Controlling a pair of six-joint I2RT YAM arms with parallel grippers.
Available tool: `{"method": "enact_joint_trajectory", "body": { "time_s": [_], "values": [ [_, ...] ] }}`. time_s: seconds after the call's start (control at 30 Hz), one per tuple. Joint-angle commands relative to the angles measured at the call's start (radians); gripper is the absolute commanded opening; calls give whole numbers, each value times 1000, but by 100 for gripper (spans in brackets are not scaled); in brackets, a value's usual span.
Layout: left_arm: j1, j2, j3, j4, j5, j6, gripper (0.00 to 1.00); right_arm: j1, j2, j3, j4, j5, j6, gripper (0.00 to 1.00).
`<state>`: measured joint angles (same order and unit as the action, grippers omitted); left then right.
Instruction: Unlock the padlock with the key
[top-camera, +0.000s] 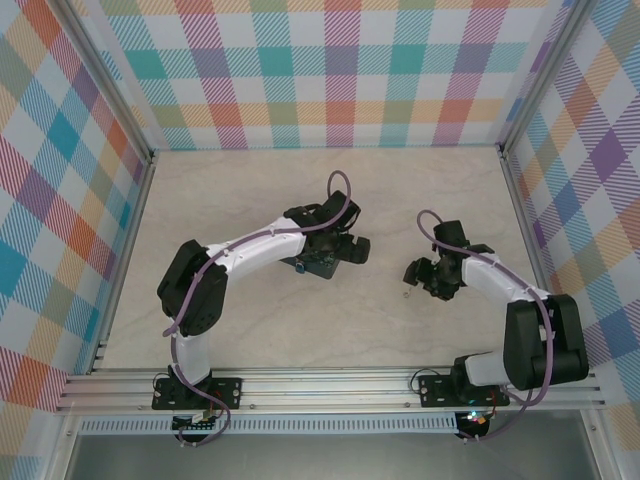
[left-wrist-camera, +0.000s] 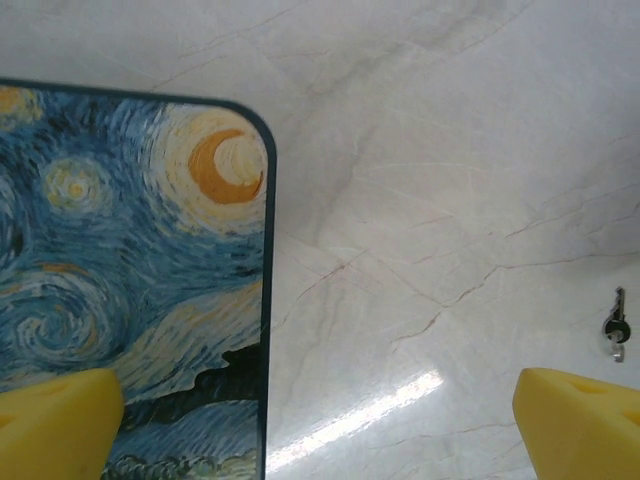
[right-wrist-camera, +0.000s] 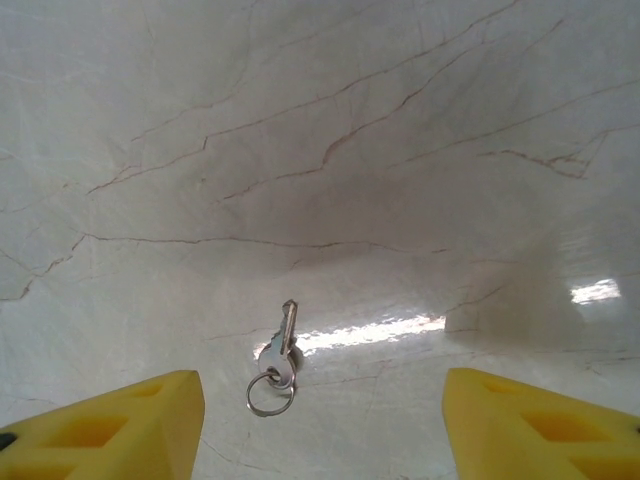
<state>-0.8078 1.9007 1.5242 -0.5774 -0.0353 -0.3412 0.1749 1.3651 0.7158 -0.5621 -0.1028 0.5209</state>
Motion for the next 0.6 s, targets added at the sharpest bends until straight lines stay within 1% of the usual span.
{"method": "enact_joint_trajectory", "body": {
  "time_s": [0.0, 0.13, 0.3, 0.4, 0.57],
  "values": [
    [-6, -31, 64, -21, -5, 14, 100, 28, 7, 13, 11, -26, 50, 63],
    [5, -51, 91, -31, -27, 45, 100, 71, 37, 19, 16, -12, 80, 58],
    [7, -95, 85, -37, -86, 68, 100, 110, 79, 29, 18, 7, 102, 54],
    [7, -118, 74, -36, -99, 73, 100, 127, 103, 41, 17, 16, 106, 49],
    [6, -136, 56, -35, -116, 66, 100, 146, 139, 60, 1, 28, 111, 38]
  ]
}}
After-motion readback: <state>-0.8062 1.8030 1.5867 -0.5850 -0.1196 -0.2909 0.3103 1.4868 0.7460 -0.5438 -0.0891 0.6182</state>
